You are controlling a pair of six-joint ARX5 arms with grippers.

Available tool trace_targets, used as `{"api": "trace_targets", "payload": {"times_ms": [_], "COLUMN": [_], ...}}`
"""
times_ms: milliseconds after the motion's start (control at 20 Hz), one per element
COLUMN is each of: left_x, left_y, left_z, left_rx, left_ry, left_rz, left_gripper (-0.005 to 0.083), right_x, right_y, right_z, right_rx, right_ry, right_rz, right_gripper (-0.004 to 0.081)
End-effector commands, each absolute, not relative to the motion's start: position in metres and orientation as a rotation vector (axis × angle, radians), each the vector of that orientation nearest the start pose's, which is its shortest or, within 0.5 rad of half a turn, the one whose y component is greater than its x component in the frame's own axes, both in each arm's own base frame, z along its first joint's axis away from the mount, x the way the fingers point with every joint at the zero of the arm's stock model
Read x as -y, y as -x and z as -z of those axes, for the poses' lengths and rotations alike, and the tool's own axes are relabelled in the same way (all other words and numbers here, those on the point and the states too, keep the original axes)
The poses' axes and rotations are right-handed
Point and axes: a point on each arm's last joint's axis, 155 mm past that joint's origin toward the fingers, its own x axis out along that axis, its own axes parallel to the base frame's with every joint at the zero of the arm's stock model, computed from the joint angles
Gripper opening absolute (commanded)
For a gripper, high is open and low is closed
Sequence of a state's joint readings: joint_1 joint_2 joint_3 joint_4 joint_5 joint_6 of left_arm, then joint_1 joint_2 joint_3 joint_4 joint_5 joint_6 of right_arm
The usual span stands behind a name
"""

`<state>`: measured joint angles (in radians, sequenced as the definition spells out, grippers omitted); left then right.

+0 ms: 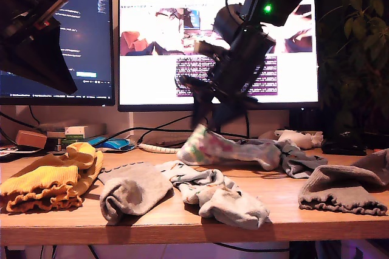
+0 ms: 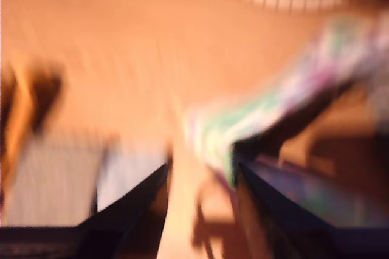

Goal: Pair up the socks based on colour and pattern, by placing them on top of one another

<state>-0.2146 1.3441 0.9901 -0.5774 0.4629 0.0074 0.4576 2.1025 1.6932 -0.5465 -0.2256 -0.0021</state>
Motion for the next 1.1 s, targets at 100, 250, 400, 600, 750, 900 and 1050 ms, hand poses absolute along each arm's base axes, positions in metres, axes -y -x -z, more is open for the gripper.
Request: {"api": "trace_targets", "payload": {"times_ms": [100, 250, 400, 600, 750, 900, 1050], "left_x": [0.158, 0.164, 0.164, 0.165, 0.164, 0.163, 0.163], "left_y": [-0.326, -0.33, -0.331, -0.332, -0.332, -0.331, -0.331], "left_z": [-0.147, -0.152, -0.153, -0.154, -0.153, -0.152, -0.152], "left_rx": [-0.93, -0.895, -0.881, -0.871, -0.875, -0.875, -0.871], "left_ry": [0.105, 0.092, 0.078, 0.068, 0.065, 0.052, 0.045], "left_rz": [0.638, 0.656, 0.664, 0.669, 0.671, 0.672, 0.675], "left_gripper": [-0.0019, -0.0019, -0.0019, -0.0019, -0.0019, -0.0019, -0.0019], "right_x": [-0.254, -0.243, -0.232, -0.216, -0.208, -0.198, -0.187], "right_y": [-0.472, -0.475, -0.466, -0.467, -0.467, -0.462, -0.448], "right_z": [-0.11, -0.134, -0.152, -0.152, -0.143, -0.139, -0.144], "right_rx": [-0.989, -0.948, -0.948, -0.953, -0.952, -0.926, -0.87], "right_ry": [0.117, 0.106, 0.108, 0.169, 0.188, 0.201, 0.197], "right_rz": [-0.582, -0.562, -0.545, -0.476, -0.438, -0.399, -0.378], "right_gripper": [0.0301, 0.0262, 0.0229, 0.0076, 0.0016, 0.0015, 0.0001]}}
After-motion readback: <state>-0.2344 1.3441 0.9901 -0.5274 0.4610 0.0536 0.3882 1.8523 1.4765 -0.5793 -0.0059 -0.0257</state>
